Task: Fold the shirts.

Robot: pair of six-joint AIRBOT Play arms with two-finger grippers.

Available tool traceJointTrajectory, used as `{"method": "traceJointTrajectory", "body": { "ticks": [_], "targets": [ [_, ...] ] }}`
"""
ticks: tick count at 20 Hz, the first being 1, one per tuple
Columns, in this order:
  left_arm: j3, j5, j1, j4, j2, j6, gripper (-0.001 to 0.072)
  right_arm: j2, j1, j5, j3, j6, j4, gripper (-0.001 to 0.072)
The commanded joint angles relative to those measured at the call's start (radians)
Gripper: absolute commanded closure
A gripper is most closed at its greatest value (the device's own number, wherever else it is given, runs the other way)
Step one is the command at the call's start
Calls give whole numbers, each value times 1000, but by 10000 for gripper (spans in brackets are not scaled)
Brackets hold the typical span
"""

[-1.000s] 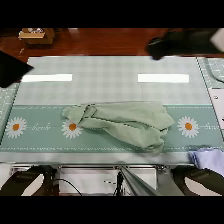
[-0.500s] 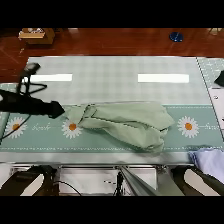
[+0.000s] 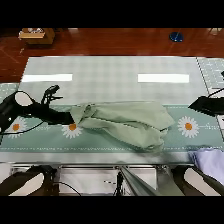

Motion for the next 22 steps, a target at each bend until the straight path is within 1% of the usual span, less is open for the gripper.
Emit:
{"method": "traceJointTrajectory", "body": {
  "ticks": [1, 2, 3, 5, 7, 9, 10, 14, 16, 17, 18, 19, 20, 22],
  "targets": [
    [-5, 14, 151, -164, -73, 87, 94, 0, -3, -23, -23, -42, 76, 221],
    [-5, 14, 215, -221, -74, 110, 94, 0, -3, -29, -23, -43, 84, 221],
    [-4, 14, 274, -248, -74, 121, 94, 0, -3, -36, -23, -44, 86, 221],
    [-5, 16, 353, -245, -77, 124, 93, 0, -3, -44, -23, -50, 88, 221],
    [-5, 31, 389, -245, -89, 134, 93, 0, -3, -50, -23, -50, 88, 221],
    [-4, 47, 381, -259, -121, 140, 93, 0, -3, -55, -23, -50, 88, 221],
    [-4, 48, 368, -290, -146, 161, 93, 0, -3, -57, -23, -50, 88, 221],
    [-2, 78, 292, -473, -254, 224, 95, 0, -3, -57, -23, -50, 88, 222],
    [12, 91, 243, -502, -303, 227, 95, 0, -3, -57, -23, -50, 88, 221],
    [22, 94, 224, -503, -325, 224, 112, 0, -3, -58, -23, -50, 88, 221],
    [32, 93, 212, -503, -343, 215, 319, 0, -3, -58, -23, -50, 88, 221],
    [40, 85, 206, -503, -356, 216, 574, 0, -3, -62, -22, -50, 87, 221],
    [44, 80, 204, -503, -358, 217, 662, 0, -3, -62, -22, -50, 85, 221],
    [56, 48, 210, -502, -357, 218, 689, 0, -3, -58, -23, -39, 67, 221]
  ]
}}
